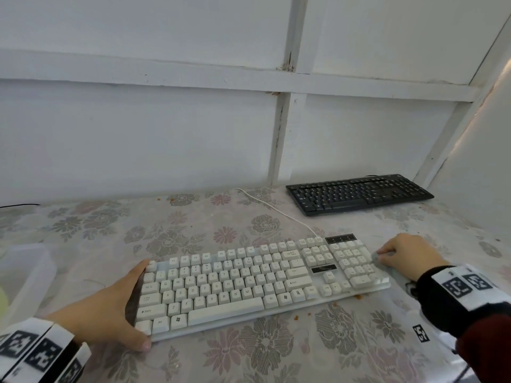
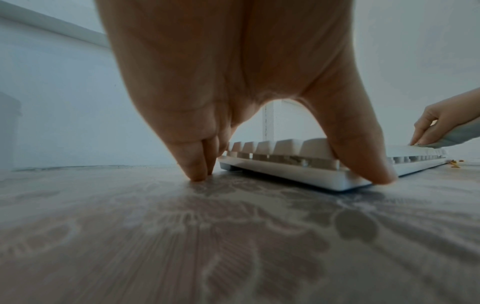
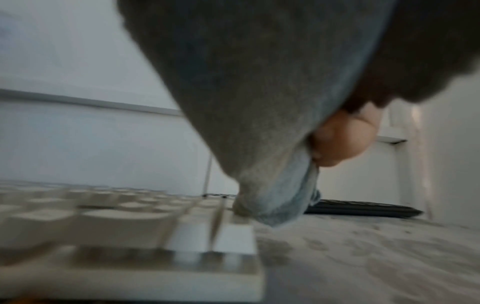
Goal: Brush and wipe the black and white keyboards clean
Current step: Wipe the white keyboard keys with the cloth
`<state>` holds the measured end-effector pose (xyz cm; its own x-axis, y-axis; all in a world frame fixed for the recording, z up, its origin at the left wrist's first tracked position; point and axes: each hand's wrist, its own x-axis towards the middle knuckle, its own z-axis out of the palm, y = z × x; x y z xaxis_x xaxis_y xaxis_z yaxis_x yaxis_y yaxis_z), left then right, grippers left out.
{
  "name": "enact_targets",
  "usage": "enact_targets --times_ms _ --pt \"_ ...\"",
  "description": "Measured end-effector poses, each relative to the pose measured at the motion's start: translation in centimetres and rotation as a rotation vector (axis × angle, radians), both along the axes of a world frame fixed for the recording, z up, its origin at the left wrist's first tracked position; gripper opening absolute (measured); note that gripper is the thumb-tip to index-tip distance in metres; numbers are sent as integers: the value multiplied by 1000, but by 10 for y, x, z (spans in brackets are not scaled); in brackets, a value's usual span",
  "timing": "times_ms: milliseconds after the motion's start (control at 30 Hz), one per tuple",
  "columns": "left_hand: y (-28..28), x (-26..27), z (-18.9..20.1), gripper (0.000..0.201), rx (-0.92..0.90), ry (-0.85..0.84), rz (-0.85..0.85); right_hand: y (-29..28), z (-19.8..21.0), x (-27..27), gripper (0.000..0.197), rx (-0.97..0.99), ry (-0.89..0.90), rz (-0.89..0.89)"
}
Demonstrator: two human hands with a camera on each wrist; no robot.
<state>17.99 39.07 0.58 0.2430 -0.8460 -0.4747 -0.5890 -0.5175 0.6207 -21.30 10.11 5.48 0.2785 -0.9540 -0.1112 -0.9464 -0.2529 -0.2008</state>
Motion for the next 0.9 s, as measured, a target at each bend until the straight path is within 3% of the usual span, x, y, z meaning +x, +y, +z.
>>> enact_targets --times_ms 133,267,400,633,800,900 --pt "0 -2 2 166 -2 -16 -1 -3 -2 -20 11 26 -2 -46" --pt "0 -3 5 167 9 -30 -9 17 13 -4 16 -66 -104 87" --pt "0 -8 9 166 36 -27 -4 60 25 54 17 -76 -242 324" --pt "-1 -11 12 161 62 -23 10 151 7 184 24 137 -377 833" --pt "1 -6 9 167 20 -5 -50 195 -6 245 24 150 -300 1041" --pt "1 -6 9 168 32 -14 -45 204 -13 257 23 151 -241 1052"
